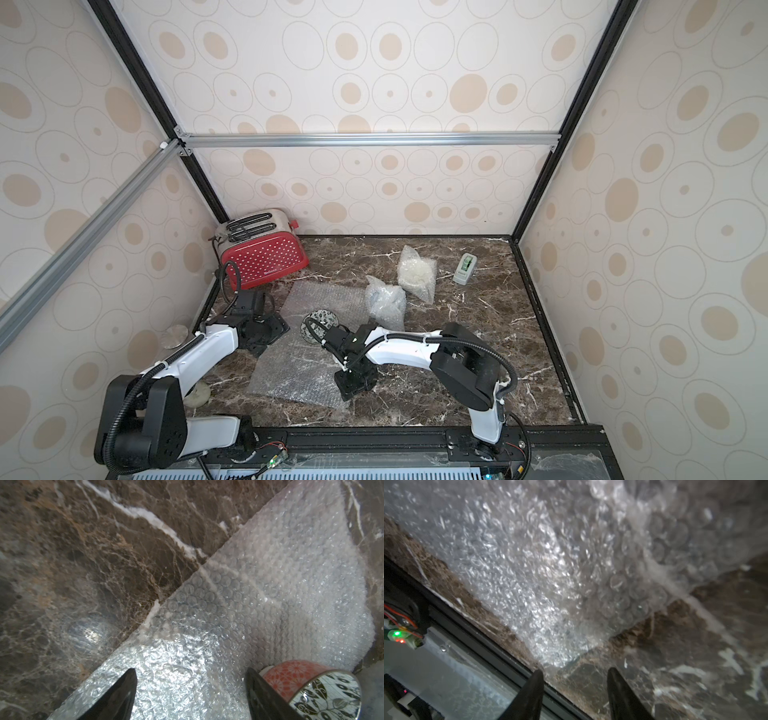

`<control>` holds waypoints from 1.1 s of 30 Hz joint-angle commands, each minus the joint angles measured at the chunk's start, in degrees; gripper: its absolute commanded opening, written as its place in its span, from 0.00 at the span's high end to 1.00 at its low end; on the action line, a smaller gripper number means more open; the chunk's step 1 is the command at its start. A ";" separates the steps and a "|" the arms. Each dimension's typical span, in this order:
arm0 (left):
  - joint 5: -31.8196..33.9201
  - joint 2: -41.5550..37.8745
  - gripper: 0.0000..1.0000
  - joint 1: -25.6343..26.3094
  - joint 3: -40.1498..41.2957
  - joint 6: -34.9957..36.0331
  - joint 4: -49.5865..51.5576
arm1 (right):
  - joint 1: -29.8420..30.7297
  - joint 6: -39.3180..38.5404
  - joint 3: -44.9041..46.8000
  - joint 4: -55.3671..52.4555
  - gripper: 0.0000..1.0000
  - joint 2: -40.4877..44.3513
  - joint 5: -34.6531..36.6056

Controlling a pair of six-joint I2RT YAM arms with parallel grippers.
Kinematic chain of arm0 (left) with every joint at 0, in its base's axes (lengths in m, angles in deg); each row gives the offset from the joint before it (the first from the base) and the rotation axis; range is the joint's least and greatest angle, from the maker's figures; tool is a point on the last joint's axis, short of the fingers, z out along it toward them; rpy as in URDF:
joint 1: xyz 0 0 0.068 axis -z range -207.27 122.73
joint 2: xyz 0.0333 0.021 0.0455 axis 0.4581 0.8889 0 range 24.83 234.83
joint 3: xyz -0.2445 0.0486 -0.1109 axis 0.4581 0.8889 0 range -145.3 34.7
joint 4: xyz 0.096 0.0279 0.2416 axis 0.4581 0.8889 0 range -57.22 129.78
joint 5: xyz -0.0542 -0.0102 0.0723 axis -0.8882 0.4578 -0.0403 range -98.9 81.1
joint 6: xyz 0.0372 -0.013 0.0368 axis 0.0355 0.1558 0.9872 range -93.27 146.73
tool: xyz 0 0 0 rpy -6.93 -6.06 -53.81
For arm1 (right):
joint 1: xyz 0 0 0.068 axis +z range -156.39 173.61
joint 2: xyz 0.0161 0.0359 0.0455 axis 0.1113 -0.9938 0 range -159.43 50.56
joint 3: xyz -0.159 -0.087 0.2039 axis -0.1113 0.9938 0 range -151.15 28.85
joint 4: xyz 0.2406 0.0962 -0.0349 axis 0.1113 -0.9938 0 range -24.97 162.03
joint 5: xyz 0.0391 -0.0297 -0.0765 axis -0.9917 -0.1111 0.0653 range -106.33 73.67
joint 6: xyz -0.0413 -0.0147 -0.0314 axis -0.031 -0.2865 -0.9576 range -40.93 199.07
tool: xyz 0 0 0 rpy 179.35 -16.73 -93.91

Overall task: Wrap bowls in bubble wrap
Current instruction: Wrap the bowl in bubble wrap.

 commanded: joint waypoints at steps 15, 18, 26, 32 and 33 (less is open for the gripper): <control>1.88 -4.14 0.19 -0.34 2.71 2.05 0.52 | 7.58 6.09 -3.94 -8.76 0.57 -7.88 19.68; 2.39 -5.32 0.19 -0.39 2.92 2.24 0.67 | 8.16 7.91 -2.06 -8.98 0.69 -7.48 21.34; 3.00 -6.74 0.20 -0.39 3.87 2.46 0.48 | 7.93 8.82 4.59 -5.66 0.90 -3.85 20.59; 3.44 -7.54 0.20 -0.39 4.44 2.71 0.36 | 7.93 5.72 8.82 -3.38 0.92 0.38 16.87; 3.35 -7.39 0.20 -0.39 4.54 2.63 0.22 | 8.03 5.35 9.56 -3.37 0.92 1.07 16.21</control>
